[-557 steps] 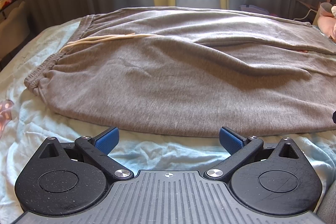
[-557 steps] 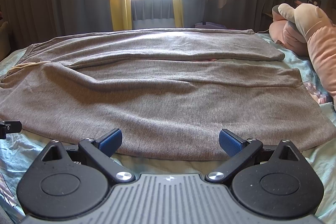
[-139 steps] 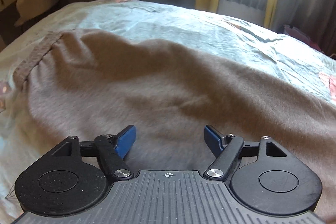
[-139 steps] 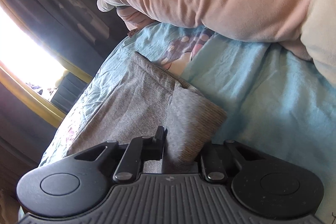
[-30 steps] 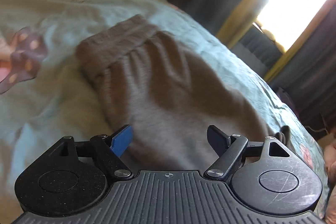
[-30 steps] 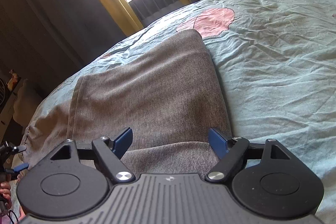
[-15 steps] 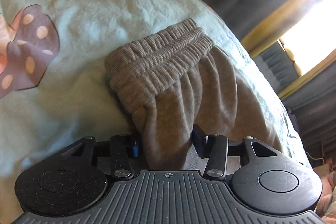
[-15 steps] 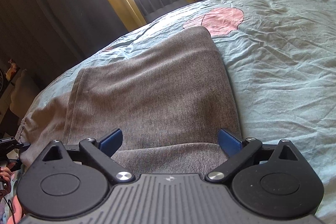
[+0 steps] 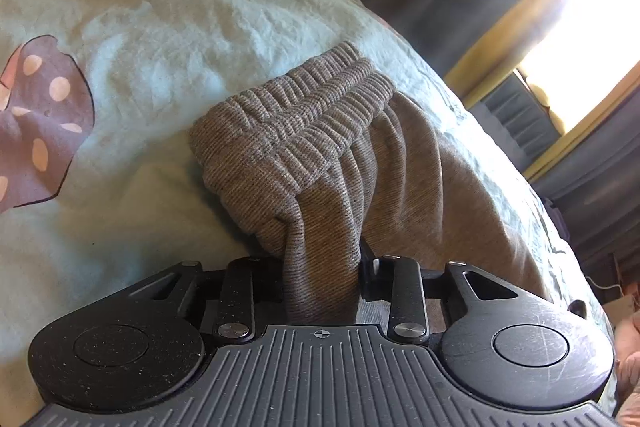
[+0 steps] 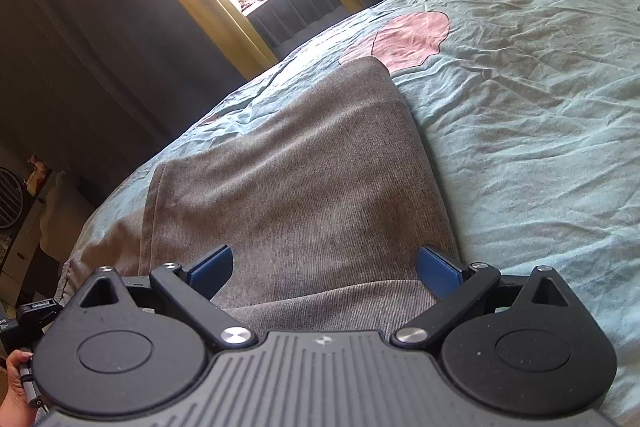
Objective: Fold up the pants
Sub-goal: 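Grasp the elastic waistband with the left tool, then lift the waistband with the left tool and fold it over the pants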
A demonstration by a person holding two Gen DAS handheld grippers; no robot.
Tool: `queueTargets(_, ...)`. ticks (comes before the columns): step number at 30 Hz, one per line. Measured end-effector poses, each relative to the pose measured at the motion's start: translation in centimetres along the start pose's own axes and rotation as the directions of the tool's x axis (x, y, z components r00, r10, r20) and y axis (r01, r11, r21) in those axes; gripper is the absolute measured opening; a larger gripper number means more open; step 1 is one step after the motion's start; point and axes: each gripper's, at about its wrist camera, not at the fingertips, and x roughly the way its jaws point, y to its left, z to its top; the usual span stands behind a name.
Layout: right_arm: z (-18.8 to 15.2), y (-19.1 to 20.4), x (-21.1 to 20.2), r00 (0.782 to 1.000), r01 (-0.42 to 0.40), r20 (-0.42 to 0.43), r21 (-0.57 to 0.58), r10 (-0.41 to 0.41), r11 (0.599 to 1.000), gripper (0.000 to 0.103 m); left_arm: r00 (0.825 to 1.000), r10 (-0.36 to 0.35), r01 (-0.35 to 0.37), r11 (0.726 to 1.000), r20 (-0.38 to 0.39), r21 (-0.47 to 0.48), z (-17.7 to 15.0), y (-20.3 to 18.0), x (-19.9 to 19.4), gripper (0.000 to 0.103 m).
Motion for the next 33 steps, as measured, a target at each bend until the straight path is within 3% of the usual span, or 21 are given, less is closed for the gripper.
queueTargets(3, 0.0, 0.0, 0.0, 1.0, -0.001, 0.004, 0.004, 0.001, 1.0, 0.099, 1.0, -0.009, 0.008, 0.999, 0.016, 0.033, 0.1, -0.5, -0.8, 0.023)
queueTargets(8, -0.1, 0.1, 0.0, 1.0, 0.005, 0.003, -0.004, -0.005, 1.0, 0.099, 0.994, -0.087, 0.079, 0.99, 0.066, 0.113, 0.8, -1.7, -2.7, 0.021)
queueTargets(10, -0.1, 0.1, 0.0, 1.0, 0.007, 0.003, -0.005, -0.007, 1.0, 0.099, 0.996, -0.081, 0.075, 0.99, 0.047, 0.119, 1.0, -1.7, -2.3, 0.024)
queueTargets(12, -0.1, 0.1, 0.0, 1.0, 0.007, 0.003, -0.005, -0.007, 1.0, 0.099, 0.998, -0.056, 0.054, 0.994, 0.019, 0.094, 1.1, -1.4, -1.2, 0.034)
queueTargets(14, -0.1, 0.1, 0.0, 1.0, 0.007, 0.003, -0.006, -0.007, 1.0, 0.099, 0.999, -0.042, 0.043, 0.999, -0.015, 0.032, 0.8, -0.5, 0.0, 0.046)
queueTargets(16, -0.1, 0.1, 0.0, 1.0, 0.008, 0.002, -0.007, -0.008, 1.0, 0.099, 0.999, -0.047, 0.046, 0.998, -0.013, -0.052, 0.7, 0.7, 0.9, 0.05)
queueTargets(17, -0.1, 0.1, 0.0, 1.0, 0.009, 0.002, -0.008, -0.009, 1.0, 0.099, 0.998, -0.06, 0.059, 0.993, -0.004, -0.098, 0.7, 1.2, 1.1, 0.05)
queueTargets(18, -0.1, 0.1, 0.0, 1.0, 0.011, 0.002, -0.009, -0.011, 1.0, 0.099, 0.997, -0.07, 0.071, 0.987, 0.007, -0.143, 0.8, 1.6, 1.1, 0.034)
queueTargets(20, -0.1, 0.2, 0.0, 1.0, 0.012, 0.003, -0.01, -0.012, 1.0, 0.099, 0.998, -0.062, 0.065, 0.986, 0.023, -0.152, 0.9, 1.2, 0.6, 0.024)
queueTargets(23, 0.0, -0.1, -0.2, 1.0, 0.002, 0.01, 0.013, -0.002, 1.0, 0.099, 0.994, 0.01, -0.021, 0.995, 0.106, 0.101, 0.6, -3.0, -1.9, 0.019)
queueTargets(25, 0.0, -0.4, -0.3, 1.0, -0.011, 0.018, 0.032, 0.01, 0.999, 0.099, 0.982, 0.003, -0.064, 0.947, 0.191, 0.314, -0.4, -7.2, -4.6, 0.018)
queueTargets(28, 0.0, -0.8, -0.4, 0.999, -0.028, 0.024, 0.053, 0.027, 0.998, 0.099, 0.965, -0.096, -0.041, 0.862, 0.243, 0.504, -2.3, -12.9, -8.2, 0.018)
queueTargets(31, 0.1, -1.1, -0.6, 0.999, -0.044, 0.032, 0.074, 0.042, 0.996, 0.099, 0.941, -0.217, -0.025, 0.721, 0.26, 0.692, -6.2, -18.8, -11.1, 0.018)
queueTargets(33, 0.1, -1.4, -0.9, 0.998, -0.056, 0.041, 0.093, 0.052, 0.994, 0.099, 0.927, -0.318, 0.035, 0.603, 0.2, 0.797, -10.0, -23.0, -12.6, 0.018)
